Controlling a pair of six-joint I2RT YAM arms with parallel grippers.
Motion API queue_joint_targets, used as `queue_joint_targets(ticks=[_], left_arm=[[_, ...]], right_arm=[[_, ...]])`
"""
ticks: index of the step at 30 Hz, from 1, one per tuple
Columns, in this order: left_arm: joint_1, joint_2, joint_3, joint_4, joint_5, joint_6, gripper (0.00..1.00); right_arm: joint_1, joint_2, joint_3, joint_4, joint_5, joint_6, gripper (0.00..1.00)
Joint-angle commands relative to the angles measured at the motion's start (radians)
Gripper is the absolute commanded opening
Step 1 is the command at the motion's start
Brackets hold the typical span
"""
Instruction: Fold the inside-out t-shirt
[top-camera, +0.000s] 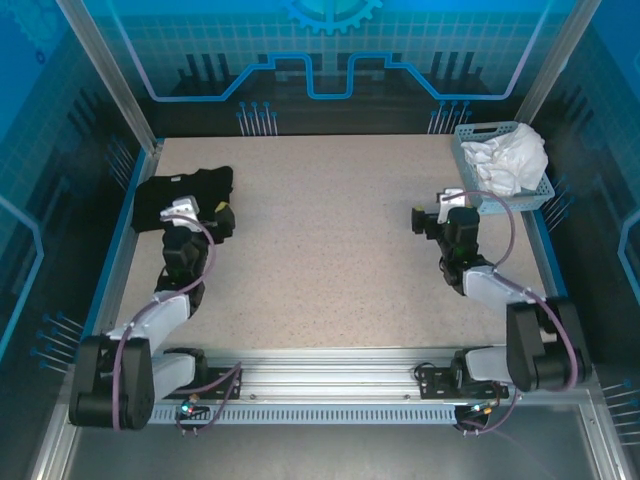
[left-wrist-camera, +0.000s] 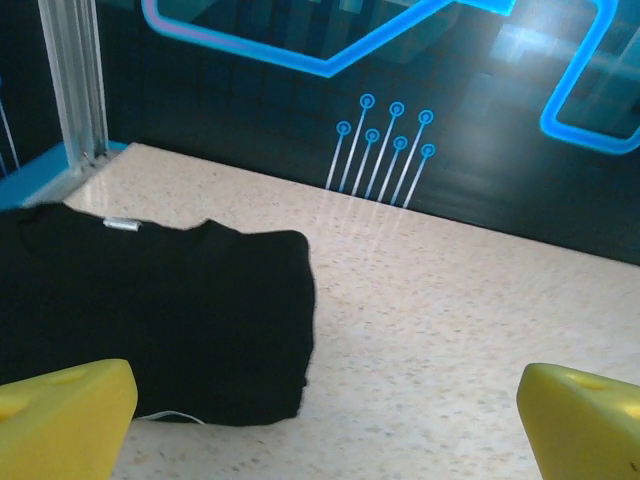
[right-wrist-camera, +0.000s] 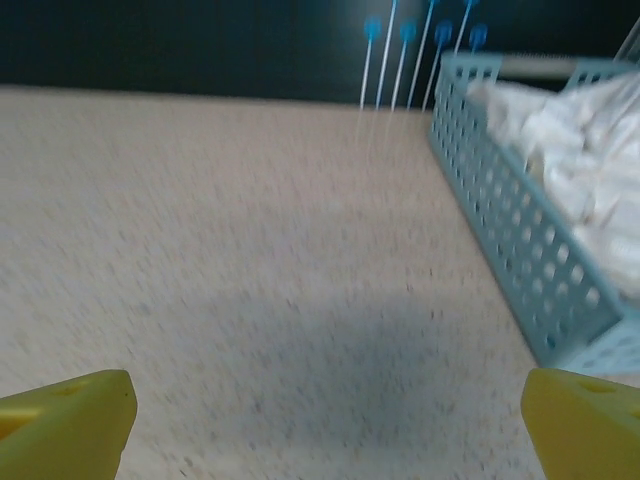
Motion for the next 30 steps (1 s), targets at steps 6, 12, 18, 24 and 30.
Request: queue_joint_targets(ticks=[6, 12, 18, 24, 30], left_arm=[[-0.156, 0.093, 0.383, -0.673, 0.052, -0.250, 0.99], [-0.259, 0.265, 0.560, -0.857, 0.068, -0.222, 0.99], [-0.260, 0.304, 0.626, -0.876, 0.195, -0.181, 0.99], [-0.223, 0.413, 0.686, -0.838, 0.241, -0.216, 0.99], [-0.090, 0.706, 0.902, -0.879, 0.372, -0.307, 0.99]], right_arm=[[0.159, -0.086, 0.145, -0.283, 0.086, 0.190, 1.00], [0.106, 0.139, 0.505, -0.706, 0.215, 0.199, 1.00], [-0.095, 0.261, 0.651, -0.824, 0.090, 0.233, 1.00], [-0.270, 0.400, 0.802, -0.910, -0.032, 0.332, 0.98], [-0.287, 0.429, 0.835, -0.888, -0.135, 0.358, 0.98]])
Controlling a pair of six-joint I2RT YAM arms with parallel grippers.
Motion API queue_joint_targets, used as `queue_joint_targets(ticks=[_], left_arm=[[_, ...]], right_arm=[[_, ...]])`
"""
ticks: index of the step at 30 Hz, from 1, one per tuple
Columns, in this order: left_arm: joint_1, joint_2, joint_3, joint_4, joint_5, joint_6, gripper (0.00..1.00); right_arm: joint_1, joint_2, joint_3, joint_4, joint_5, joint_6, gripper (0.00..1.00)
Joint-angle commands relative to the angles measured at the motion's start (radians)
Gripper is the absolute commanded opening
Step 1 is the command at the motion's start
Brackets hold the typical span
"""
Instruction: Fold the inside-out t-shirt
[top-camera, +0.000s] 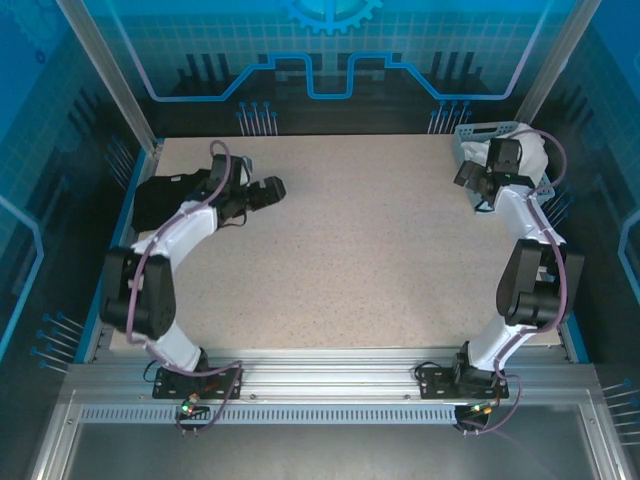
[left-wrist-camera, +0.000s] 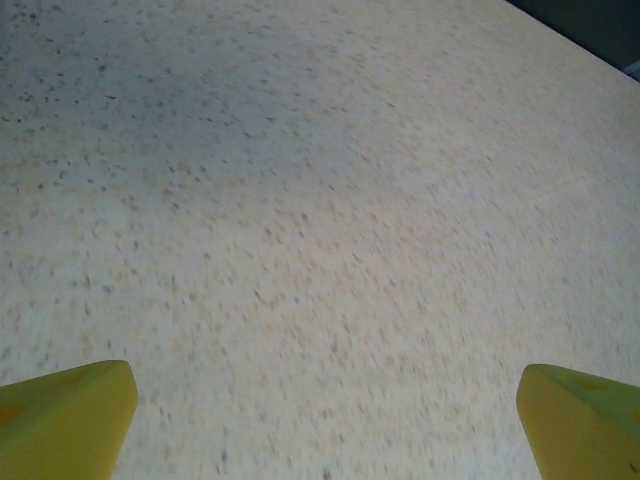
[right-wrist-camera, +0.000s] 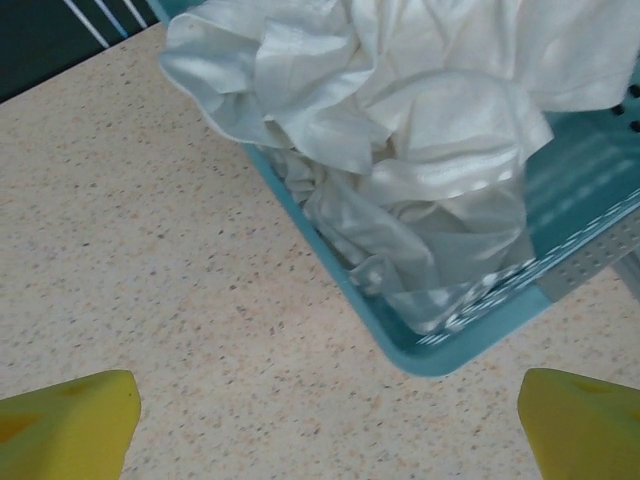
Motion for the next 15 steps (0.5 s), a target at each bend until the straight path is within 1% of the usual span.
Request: queue_joint_targets(ticks=[1, 3, 7, 11, 15], left_arm=[[0.071, 0.147, 0.116, -0.056, 0.091, -0.065, 0.99], [0.112, 0.239, 0.185, -0.068, 0.126, -0.080, 0.98], [0.163, 0.389, 0.308, -0.132, 0.188, -0.088, 0.96], [0.205, 0.458, 0.344, -0.130, 0.198, -0.098, 0.95], [0.254, 0.478, 0.364, -0.115, 0.201, -0.106, 0.94]], right_arm=[[0.005, 0.013, 0.041, -0.023, -0.100, 0.039, 0.98], [0.005, 0.022, 0.043, -0.011, -0.126, 0.047, 0.98], [0.005, 0.052, 0.055, 0.001, -0.170, 0.068, 0.98], [0.004, 0.099, 0.093, -0.012, -0.176, 0.074, 0.98], [-0.006, 0.163, 0.158, -0.039, -0.121, 0.056, 0.98]])
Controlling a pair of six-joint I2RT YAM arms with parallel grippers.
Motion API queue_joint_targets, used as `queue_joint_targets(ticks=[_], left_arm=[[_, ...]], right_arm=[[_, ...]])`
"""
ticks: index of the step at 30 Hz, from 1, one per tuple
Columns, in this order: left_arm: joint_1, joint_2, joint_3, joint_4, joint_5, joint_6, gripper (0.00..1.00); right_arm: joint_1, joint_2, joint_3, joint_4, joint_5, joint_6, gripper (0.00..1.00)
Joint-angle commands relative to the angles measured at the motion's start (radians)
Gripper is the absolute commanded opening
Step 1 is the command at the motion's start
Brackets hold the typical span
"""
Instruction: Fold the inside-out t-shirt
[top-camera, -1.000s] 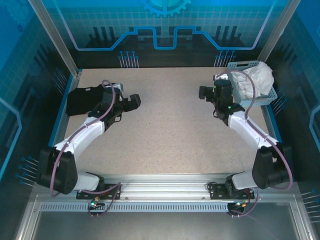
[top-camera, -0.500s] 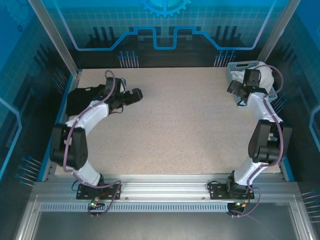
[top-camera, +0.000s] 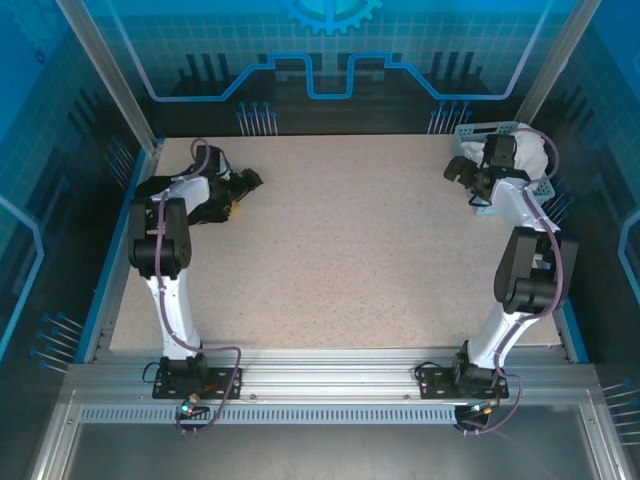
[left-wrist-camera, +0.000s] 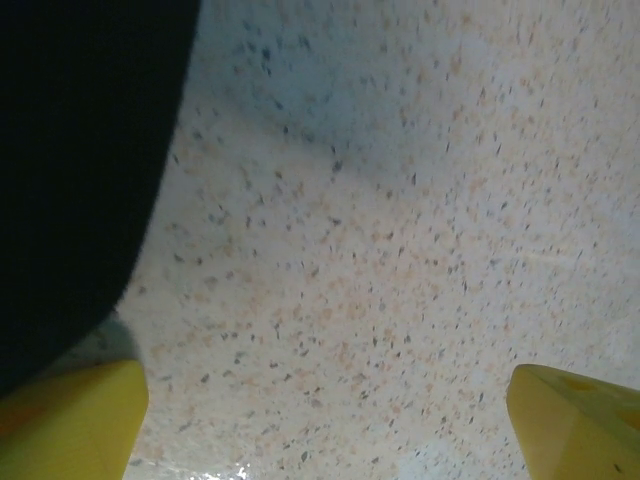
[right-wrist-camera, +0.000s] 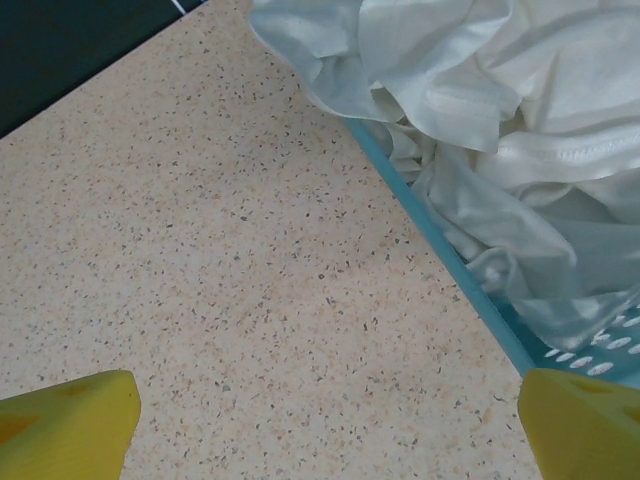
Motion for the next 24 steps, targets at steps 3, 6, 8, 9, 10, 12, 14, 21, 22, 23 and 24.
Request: queue_joint_targets(ticks=[3, 6, 8, 9, 10, 12, 14, 21, 22, 23, 24], left_arm=[[0.061, 0.053, 0.071, -0.035, 0.037, -0.023, 0.94], [0.060, 0.051, 0.086, -0.007, 0.088, -0.040, 0.93], [0.056, 0.037, 0.081, 0.013, 0.110, -0.055, 0.93], [0.054, 0.023, 0.074, 0.023, 0.118, -0.057, 0.93], [0.054, 0.010, 0.065, 0.034, 0.127, -0.062, 0.93], [0.045, -0.026, 0.034, 0.075, 0.157, -0.085, 0.94], [0.029, -0.063, -0.006, 0.130, 0.192, -0.110, 0.94], [-0.084, -0.208, -0.146, 0.240, 0.213, -0.137, 0.96], [-0.094, -0.227, -0.170, 0.248, 0.211, -0.141, 0.96], [-0.107, -0.251, -0.198, 0.260, 0.212, -0.150, 0.95], [-0.122, -0.278, -0.229, 0.277, 0.214, -0.162, 0.96]], right_arm=[[-0.030, 0.124, 0.154, -0.069, 0.045, 0.018, 0.94], [-0.059, 0.224, 0.270, -0.119, 0.037, 0.056, 0.92], [-0.073, 0.280, 0.339, -0.142, 0.049, 0.082, 0.92], [-0.081, 0.308, 0.372, -0.152, 0.052, 0.094, 0.92], [-0.088, 0.330, 0.400, -0.162, 0.061, 0.108, 0.91], [-0.105, 0.378, 0.465, -0.192, 0.081, 0.135, 0.91], [-0.118, 0.419, 0.522, -0.226, 0.113, 0.157, 0.91], [-0.151, 0.577, 0.740, -0.312, 0.098, 0.206, 0.92], [-0.151, 0.603, 0.775, -0.327, 0.089, 0.213, 0.92], [-0.153, 0.637, 0.819, -0.347, 0.075, 0.230, 0.92], [-0.152, 0.669, 0.856, -0.362, 0.058, 0.248, 0.92]])
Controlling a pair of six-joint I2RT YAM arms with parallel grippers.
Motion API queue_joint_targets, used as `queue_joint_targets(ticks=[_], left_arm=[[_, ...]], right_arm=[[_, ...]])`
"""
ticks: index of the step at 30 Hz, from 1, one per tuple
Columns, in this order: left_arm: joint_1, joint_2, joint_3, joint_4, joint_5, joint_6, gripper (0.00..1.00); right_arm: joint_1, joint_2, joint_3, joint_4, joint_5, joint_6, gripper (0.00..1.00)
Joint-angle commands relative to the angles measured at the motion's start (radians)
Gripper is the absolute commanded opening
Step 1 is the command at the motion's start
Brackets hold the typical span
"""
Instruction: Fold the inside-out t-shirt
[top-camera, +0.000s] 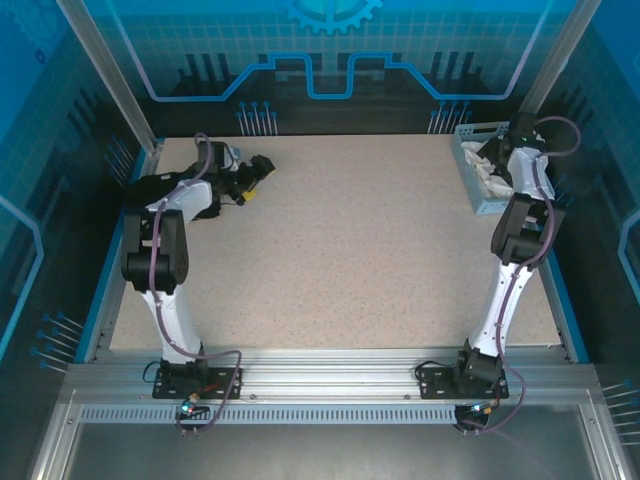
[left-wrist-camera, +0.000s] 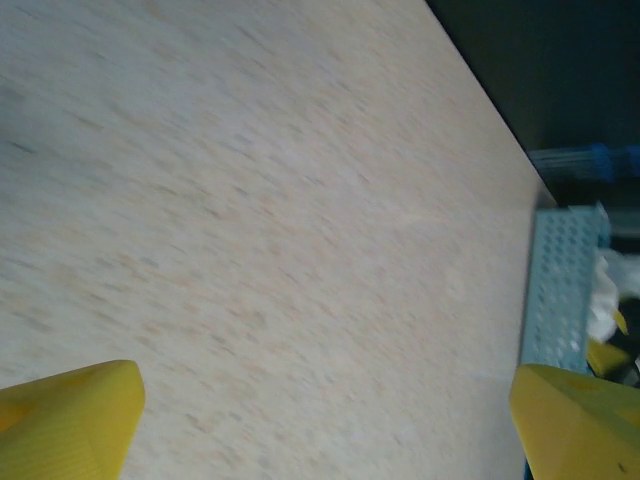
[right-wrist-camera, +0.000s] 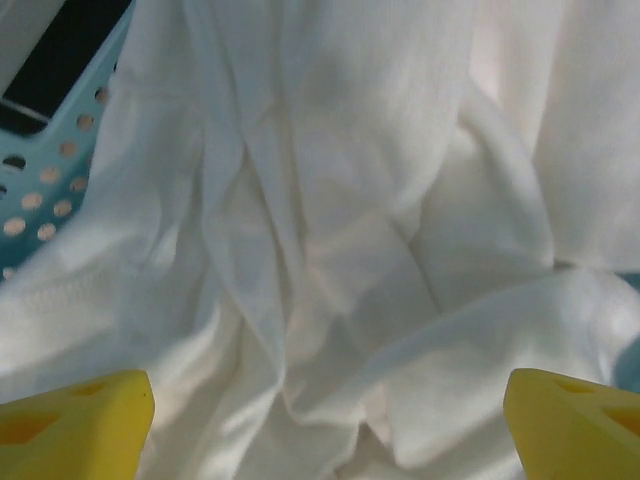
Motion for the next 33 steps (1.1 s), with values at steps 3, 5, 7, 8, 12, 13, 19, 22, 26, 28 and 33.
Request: queue_joint_targets(ticks=[3, 5, 7, 8, 12, 13, 19, 22, 26, 28, 33], left_arm=[[-0.085, -0.175, -0.158, 0.087, 0.047, -0.051, 0.96], [-0.144, -0.252, -0.222, 0.084, 0.030, -0.039, 0.96], [-0.208, -0.315, -0.275, 0.072, 0.000, -0.029, 0.96], [-0.239, -0.341, -0.298, 0.070, -0.015, -0.035, 0.97], [-0.324, -0.392, -0.344, 0.062, -0.033, -0.042, 0.97], [-0.334, -0.399, -0.350, 0.056, -0.036, -0.039, 0.97], [-0.371, -0.462, -0.410, 0.043, -0.054, -0.035, 0.97], [-0.385, -0.494, -0.429, 0.038, -0.026, -0.049, 0.97], [-0.410, -0.559, -0.450, 0.034, -0.012, -0.043, 0.98], [-0.417, -0.585, -0.458, 0.026, -0.015, -0.033, 0.98], [-0.420, -0.632, -0.494, 0.030, -0.017, -0.027, 0.98]], right_arm=[[-0.002, 0.150, 0.160, -0.107, -0.051, 0.098, 0.91], [0.002, 0.197, 0.210, -0.122, -0.040, 0.103, 0.89], [0.005, 0.236, 0.251, -0.126, -0.052, 0.106, 0.85], [0.006, 0.252, 0.267, -0.123, -0.061, 0.109, 0.78], [0.005, 0.257, 0.268, -0.060, -0.127, 0.090, 0.29], [0.004, 0.242, 0.264, -0.050, -0.142, 0.082, 0.18], [-0.025, -0.157, -0.232, 0.408, -0.205, 0.210, 0.00], [-0.042, -0.358, -0.545, 0.755, -0.222, 0.355, 0.00], [-0.056, -0.518, -0.818, 1.117, -0.246, 0.477, 0.00], [-0.056, -0.561, -0.902, 1.224, -0.254, 0.508, 0.00], [-0.062, -0.595, -1.025, 1.527, -0.318, 0.643, 0.00]])
